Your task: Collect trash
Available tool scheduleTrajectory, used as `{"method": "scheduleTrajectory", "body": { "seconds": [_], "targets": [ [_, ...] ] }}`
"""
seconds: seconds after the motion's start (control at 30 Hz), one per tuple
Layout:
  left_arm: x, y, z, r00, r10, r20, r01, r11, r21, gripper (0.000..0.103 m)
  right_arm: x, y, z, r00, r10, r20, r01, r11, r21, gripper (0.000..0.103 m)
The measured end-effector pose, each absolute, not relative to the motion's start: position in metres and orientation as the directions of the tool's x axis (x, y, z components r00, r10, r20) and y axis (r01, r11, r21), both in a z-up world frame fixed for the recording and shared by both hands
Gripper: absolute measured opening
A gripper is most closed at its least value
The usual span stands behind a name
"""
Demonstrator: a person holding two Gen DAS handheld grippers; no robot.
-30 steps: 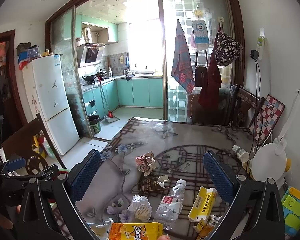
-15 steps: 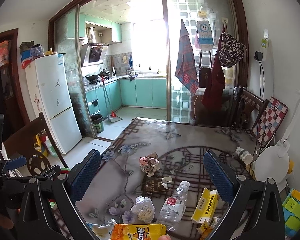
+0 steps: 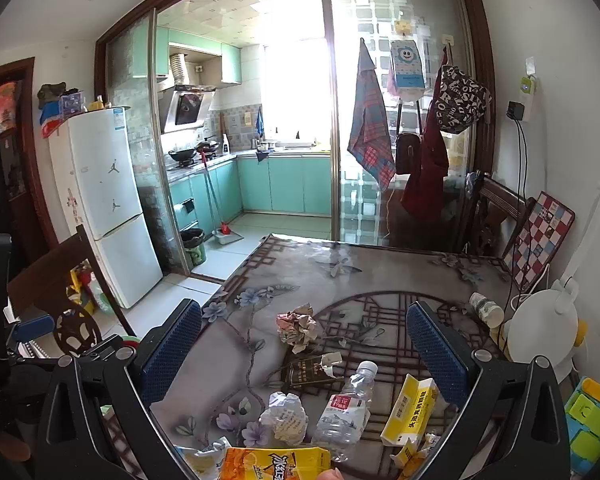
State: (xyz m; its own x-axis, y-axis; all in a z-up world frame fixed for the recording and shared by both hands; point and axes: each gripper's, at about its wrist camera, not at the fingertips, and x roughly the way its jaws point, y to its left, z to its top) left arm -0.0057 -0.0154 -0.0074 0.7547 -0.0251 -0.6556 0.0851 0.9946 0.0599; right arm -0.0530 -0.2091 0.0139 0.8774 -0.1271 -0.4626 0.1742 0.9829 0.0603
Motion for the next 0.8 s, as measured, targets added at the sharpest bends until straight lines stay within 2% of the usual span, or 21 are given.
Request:
{"method": "scheduleTrajectory", "body": {
  "seconds": [0.8],
  "targets": [
    [-0.0056, -0.0151, -0.0085, 0.746, -0.013, -0.665, 0.077, 0.995, 0.067, 0.103, -0.0530, -0.2102, 0.0147, 0.876, -0.127, -0.464, 0.175, 0.983, 0.061, 0.103]
  ]
}}
